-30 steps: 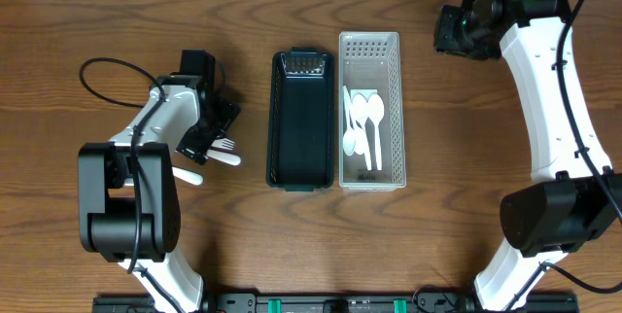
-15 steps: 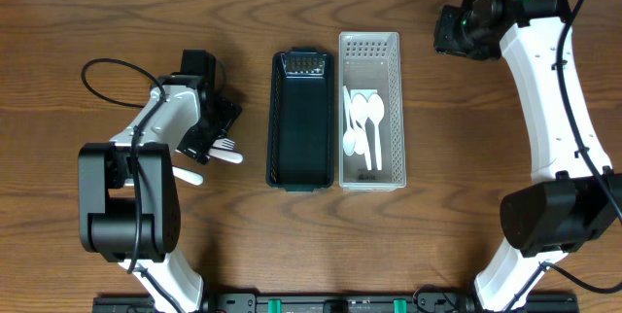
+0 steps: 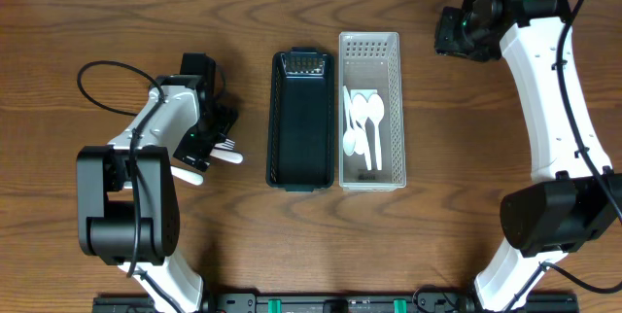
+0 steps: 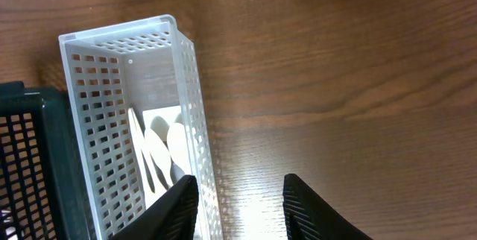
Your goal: Pack container
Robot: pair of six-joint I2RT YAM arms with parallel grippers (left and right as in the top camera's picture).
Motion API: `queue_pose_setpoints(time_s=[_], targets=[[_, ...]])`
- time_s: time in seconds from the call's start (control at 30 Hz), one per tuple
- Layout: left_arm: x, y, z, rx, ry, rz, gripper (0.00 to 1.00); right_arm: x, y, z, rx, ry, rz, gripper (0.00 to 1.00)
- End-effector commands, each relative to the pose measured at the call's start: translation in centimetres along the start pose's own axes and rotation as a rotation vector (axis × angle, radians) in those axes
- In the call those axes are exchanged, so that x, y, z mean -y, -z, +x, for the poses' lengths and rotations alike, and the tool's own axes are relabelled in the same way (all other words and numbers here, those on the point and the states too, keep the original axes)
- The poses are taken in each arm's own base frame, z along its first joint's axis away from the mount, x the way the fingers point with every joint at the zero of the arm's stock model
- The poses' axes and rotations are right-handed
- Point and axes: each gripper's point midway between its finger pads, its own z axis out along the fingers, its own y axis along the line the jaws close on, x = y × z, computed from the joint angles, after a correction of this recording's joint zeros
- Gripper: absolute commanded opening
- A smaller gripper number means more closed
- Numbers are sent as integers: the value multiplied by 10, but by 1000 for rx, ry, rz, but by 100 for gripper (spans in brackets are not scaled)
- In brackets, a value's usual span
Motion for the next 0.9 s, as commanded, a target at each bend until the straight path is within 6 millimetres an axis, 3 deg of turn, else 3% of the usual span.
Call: queue_pose_setpoints(time_s=[0.0,0.27,0.63,0.87], targets=[[-9,16,-10,67,19,-12,96,8,-3,-2,-2,9,24,40],[-22,46,-14,124,33,-6,100,8,-3,-1,-4,9,26,40],[-54,16,-12,94,114,-76,100,9,-3,1,-11,9,29,40],[-47,14,-17,104,82,-41,100,9,-3,1,-11,5,28,40]])
